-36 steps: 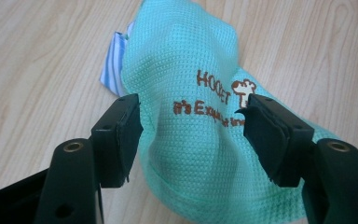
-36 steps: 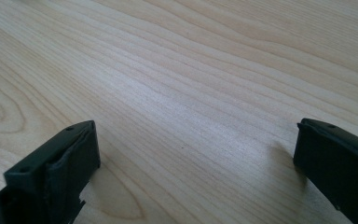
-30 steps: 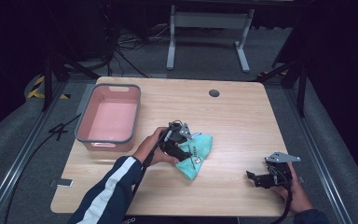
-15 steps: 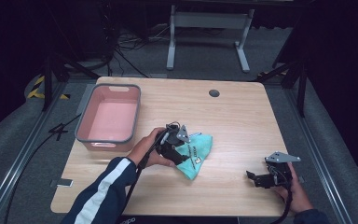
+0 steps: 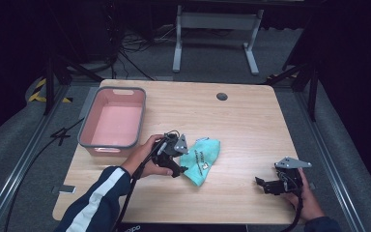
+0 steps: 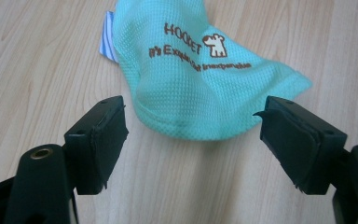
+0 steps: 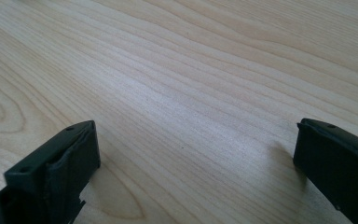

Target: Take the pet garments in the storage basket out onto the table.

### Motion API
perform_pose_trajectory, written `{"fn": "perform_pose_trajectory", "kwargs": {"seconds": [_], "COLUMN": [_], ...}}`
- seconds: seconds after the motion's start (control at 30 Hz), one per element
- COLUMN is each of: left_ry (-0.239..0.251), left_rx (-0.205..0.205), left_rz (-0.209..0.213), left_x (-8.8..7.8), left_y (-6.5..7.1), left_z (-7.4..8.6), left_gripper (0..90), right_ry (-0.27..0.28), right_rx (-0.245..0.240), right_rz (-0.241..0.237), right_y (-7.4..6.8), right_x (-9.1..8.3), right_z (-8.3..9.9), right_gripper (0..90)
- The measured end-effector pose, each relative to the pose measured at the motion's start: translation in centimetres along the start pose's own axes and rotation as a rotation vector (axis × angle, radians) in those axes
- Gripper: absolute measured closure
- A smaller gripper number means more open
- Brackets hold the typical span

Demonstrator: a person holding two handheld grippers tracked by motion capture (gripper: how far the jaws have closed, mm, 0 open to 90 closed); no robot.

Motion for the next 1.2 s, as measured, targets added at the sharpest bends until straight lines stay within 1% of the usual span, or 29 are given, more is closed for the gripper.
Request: {"fn": "perform_pose_trajectory", "kwargs": {"seconds": [0.07,0.1,0.13,0.17,0.2,0.23,0.33,0.6,0.77,0.83,0.87,0.9,0.93,1.03,1.1,1.13,1.17,1.2], "left_ry": [0.0,-0.005,-0.002,-0.004,-0.004,-0.007,-0.01,-0.036,-0.05,-0.053,-0.059,-0.061,-0.065,-0.067,-0.073,-0.076,-0.076,-0.087], "left_rx": [0.001,0.01,0.004,0.017,0.014,0.027,0.02,0.03,0.016,0.015,0.023,0.021,0.01,0.004,0.011,0.002,0.002,0.005], "left_rz": [-0.01,-0.011,-0.013,-0.015,-0.018,-0.02,-0.025,-0.037,-0.044,-0.049,-0.049,-0.051,-0.051,-0.06,-0.061,-0.061,-0.061,-0.059], "left_x": [-0.2,-0.4,-0.5,-0.7,-0.8,-0.9,-1.2,-1.7,-2.0,-2.1,-2.2,-2.2,-2.3,-2.4,-2.4,-2.5,-2.5,-2.6], "left_y": [0.2,0.3,0.5,0.5,0.7,0.7,1.1,1.7,1.9,2.0,2.0,2.1,2.2,2.4,2.4,2.6,2.6,2.7], "left_z": [0.3,0.5,0.7,0.9,1.1,1.3,2.0,3.9,5.1,5.6,5.7,5.9,6.2,7.0,7.2,7.7,7.7,8.3], "left_gripper": [22.8,22.9,22.9,23.1,23.2,23.1,23.1,23.3,23.5,23.5,23.5,23.5,23.4,23.4,23.4,23.4,23.3,23.3], "right_ry": [0.0,0.0,0.0,0.0,0.0,0.0,0.0,0.0,0.0,0.0,0.0,0.0,0.0,0.0,-0.001,0.0,0.0,-0.001], "right_rx": [0.0,0.0,0.0,0.001,0.001,0.001,0.001,0.0,0.0,0.001,0.002,0.001,0.001,0.001,0.001,0.002,0.002,0.001], "right_rz": [0.0,0.0,0.001,0.001,0.001,0.001,0.001,0.001,0.001,0.001,0.001,0.001,0.001,0.002,0.002,0.002,0.002,0.002], "right_y": [0.0,0.0,0.0,0.0,0.0,0.0,0.0,0.0,0.0,0.0,0.0,0.0,0.0,0.0,0.0,0.0,0.0,0.0], "right_x": [0.0,0.0,0.0,0.0,0.0,0.0,0.0,0.0,0.0,0.0,0.0,0.0,0.0,0.0,0.0,0.0,0.0,0.0], "right_z": [0.0,0.0,0.0,0.0,0.0,0.0,0.0,0.0,0.0,0.0,0.0,0.0,0.0,0.0,0.0,0.0,0.0,0.0], "right_gripper": [0.7,0.7,0.7,0.7,0.7,0.7,0.7,0.7,0.7,0.7,0.7,0.7,0.7,0.7,0.7,0.7,0.7,0.7]}}
Point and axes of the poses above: each handheld gripper's, and its own axes: x roughly forward along the jaws, z roughly out of its underside, y roughly to its right, the point moved 4 cm from there along x, roughly forward along the jaws, and after that the axes turned 11 degrees about x, right-handed, at the moved point
